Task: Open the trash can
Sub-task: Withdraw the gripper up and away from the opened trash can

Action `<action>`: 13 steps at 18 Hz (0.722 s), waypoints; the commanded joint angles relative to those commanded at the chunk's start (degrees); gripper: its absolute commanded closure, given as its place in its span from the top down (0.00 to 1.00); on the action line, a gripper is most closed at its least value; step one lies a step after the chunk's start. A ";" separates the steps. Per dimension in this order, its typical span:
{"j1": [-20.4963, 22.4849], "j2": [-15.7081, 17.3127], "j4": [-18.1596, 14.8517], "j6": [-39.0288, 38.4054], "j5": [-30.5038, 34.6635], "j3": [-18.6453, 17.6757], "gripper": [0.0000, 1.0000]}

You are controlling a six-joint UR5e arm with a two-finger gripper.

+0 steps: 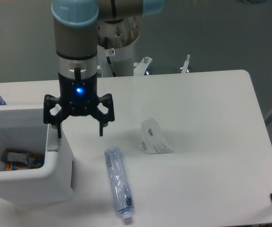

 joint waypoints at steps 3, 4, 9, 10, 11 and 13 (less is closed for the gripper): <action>3.43 -0.27 0.44 4.73 6.00 -0.17 1.00; 4.83 -0.27 0.44 6.49 6.88 -0.43 1.00; 13.01 -0.09 -0.44 17.64 9.00 -0.87 1.00; 14.50 -0.18 -0.44 21.33 9.00 -1.22 1.00; 15.99 -0.26 -0.35 25.71 9.26 -1.75 1.00; 18.90 0.08 -0.44 33.63 9.96 -3.50 1.00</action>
